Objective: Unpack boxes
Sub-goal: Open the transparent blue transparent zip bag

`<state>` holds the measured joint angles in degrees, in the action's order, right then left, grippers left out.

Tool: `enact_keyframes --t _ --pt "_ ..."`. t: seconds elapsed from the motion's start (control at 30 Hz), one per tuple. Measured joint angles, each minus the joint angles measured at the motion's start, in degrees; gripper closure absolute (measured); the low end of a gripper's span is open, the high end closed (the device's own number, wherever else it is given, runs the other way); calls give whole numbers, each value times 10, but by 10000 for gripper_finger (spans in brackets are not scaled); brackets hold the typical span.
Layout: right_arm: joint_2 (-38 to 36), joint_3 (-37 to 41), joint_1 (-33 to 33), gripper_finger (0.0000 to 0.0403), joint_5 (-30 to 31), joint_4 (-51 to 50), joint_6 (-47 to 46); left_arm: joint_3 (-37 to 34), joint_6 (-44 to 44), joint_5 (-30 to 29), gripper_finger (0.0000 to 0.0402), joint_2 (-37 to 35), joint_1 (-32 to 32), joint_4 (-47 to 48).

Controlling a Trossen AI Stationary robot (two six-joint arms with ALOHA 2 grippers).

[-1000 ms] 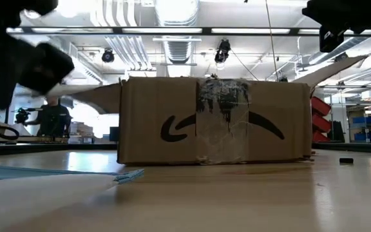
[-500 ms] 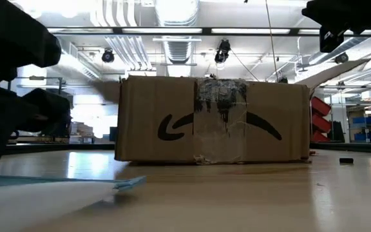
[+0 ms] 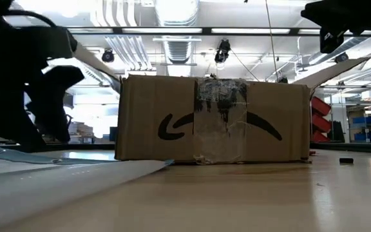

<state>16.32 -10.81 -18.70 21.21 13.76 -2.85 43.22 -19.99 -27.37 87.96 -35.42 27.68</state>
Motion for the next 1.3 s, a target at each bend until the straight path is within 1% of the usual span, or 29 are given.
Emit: enact_keyframes --t 0.1,0.17,0.23,0.3,0.43,0.53,0.67,0.8,0.9,1.07,1.17,1.3 --pt "0 0 0 380 0 0 2 11 1 48 246 -37 1 0" --pt "0 0 0 380 0 0 4 24 -4 95 246 -57 -2 -7" --pt "0 0 0 378 0 0 4 38 -18 136 246 -65 -11 -18" --pt "0 0 0 379 0 0 3 49 -21 154 246 -59 -31 -34" --pt "0 0 0 379 0 0 0 62 -17 163 247 -12 -69 -65" --pt "0 0 0 378 0 0 0 76 -32 172 247 35 -84 -85" --pt "0 0 0 379 0 1 0 111 -64 218 247 101 -90 -92" --pt "0 0 0 378 0 1 -2 152 -69 263 247 156 -91 -94" --pt "0 0 0 379 0 2 -2 169 -60 261 247 183 -91 -92" --pt "0 0 0 378 0 2 -2 172 -58 221 247 208 -89 -58" --pt "0 0 0 379 -1 1 -2 168 -59 197 247 209 -85 -29" --pt "0 0 0 378 -1 2 -2 165 -59 168 247 201 -84 -21"
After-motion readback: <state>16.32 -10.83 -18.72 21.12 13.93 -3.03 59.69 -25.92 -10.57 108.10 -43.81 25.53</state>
